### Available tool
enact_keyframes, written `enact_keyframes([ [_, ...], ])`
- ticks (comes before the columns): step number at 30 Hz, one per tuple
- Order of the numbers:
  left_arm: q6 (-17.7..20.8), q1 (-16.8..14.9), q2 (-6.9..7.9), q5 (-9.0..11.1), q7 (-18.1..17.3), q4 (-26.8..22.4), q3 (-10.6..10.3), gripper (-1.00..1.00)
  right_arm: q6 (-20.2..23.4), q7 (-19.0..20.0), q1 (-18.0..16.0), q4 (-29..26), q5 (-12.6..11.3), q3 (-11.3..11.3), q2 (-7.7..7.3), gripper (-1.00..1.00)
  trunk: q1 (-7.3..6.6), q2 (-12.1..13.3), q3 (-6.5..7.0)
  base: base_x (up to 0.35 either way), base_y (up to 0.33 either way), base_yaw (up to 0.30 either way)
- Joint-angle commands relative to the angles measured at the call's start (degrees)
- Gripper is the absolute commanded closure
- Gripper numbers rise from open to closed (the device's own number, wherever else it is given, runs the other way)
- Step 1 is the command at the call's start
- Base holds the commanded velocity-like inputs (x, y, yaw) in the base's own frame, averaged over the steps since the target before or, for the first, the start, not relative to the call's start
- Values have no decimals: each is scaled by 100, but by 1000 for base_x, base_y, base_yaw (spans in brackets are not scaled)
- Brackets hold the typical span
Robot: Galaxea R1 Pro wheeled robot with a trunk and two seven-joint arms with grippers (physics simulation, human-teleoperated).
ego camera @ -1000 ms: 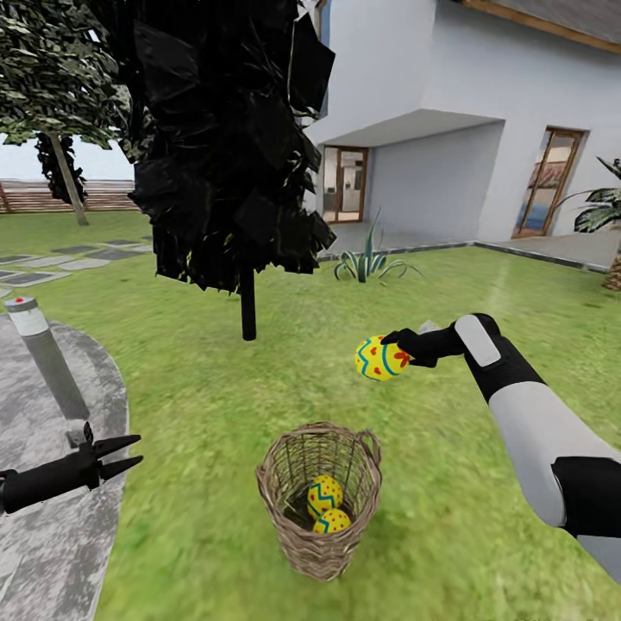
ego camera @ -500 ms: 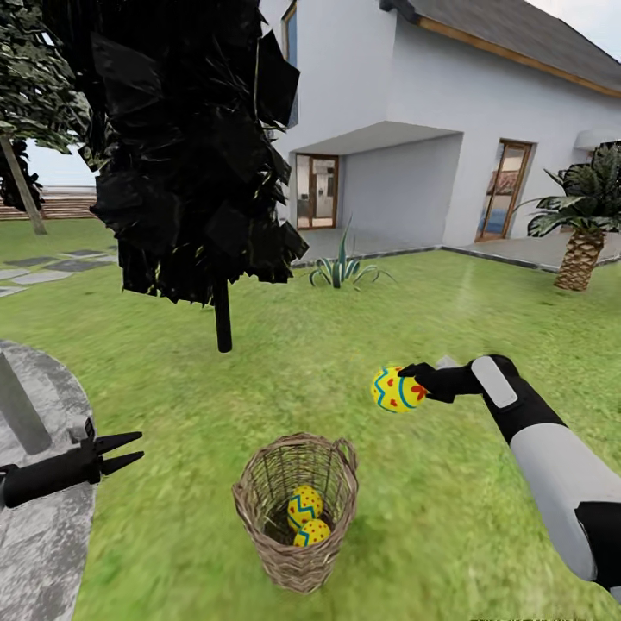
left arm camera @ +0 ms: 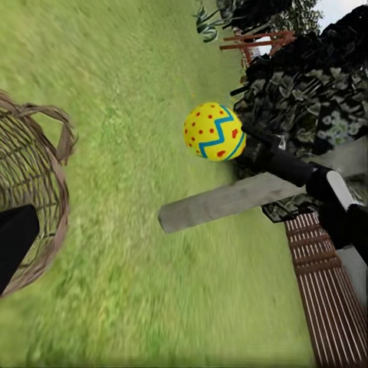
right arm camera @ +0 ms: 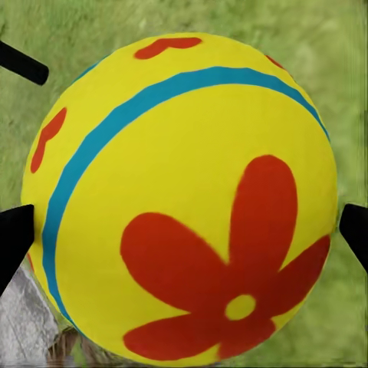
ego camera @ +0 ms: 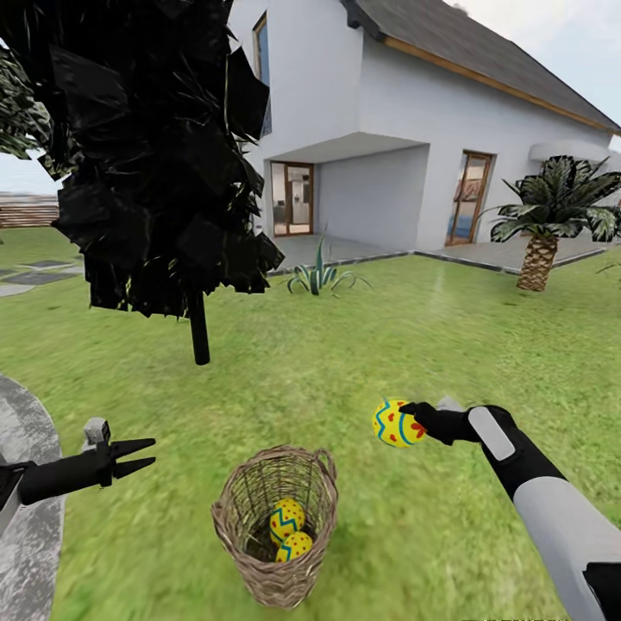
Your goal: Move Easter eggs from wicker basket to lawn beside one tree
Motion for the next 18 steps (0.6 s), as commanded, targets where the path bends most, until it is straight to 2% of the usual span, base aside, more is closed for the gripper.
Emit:
enact_keyframes([
  [1, 61, -1, -1, -6, -23, -2, 0, -100, -7, 25, 81, -3, -57, 21, -15, 100, -23, 39, 21, 0, 0, -188],
  [7, 53, -1, -5, -6, -21, -2, -1, -100, -222, 453, 411, -5, -55, -45, -33, 100, -155, 279, 174, -20, 0, -188],
  [11, 56, -2, -54, -5, -14, -12, -1, -100, -278, 809, 560, 17, -46, -127, -39, 100, -243, 440, 276, -209, 0, -188],
  [18, 64, 0, -66, -6, -21, -89, -9, -100, -538, 898, 588, 56, -46, -143, -41, 100, -397, 721, 455, -70, 0, -188],
])
